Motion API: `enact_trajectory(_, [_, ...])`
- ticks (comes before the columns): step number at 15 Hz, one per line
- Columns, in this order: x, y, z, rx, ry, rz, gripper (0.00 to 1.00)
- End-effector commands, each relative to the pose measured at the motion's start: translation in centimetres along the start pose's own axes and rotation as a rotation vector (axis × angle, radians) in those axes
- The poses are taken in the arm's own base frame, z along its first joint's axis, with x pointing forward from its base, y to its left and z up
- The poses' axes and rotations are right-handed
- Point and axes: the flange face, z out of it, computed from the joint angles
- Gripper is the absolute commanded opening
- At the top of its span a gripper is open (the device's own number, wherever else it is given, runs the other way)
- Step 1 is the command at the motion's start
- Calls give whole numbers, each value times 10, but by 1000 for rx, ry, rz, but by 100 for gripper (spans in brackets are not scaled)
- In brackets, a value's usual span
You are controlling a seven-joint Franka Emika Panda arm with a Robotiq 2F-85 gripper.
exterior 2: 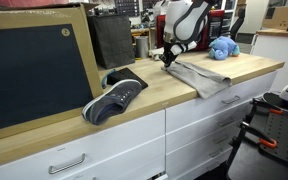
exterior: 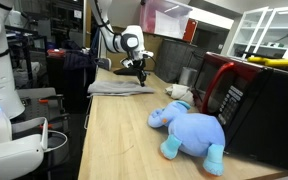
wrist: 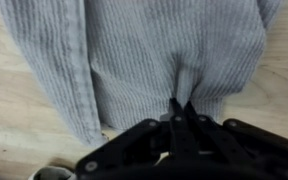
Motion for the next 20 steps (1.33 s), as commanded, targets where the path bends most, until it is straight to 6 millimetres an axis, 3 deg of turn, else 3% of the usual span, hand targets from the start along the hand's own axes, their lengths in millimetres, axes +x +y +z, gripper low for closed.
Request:
enact_trajectory(1, [21, -10, 13, -4, 64, 19, 1])
enact_trajectory(11, [84, -33, 14, -14, 203, 126, 3])
enact_trajectory(12, [89, -30, 11, -17, 204, 139, 30])
enact_trajectory(13, [94, -26, 6, -19, 200, 145, 31])
enact_trajectory(20, [106, 24, -46, 6, 26, 99, 81])
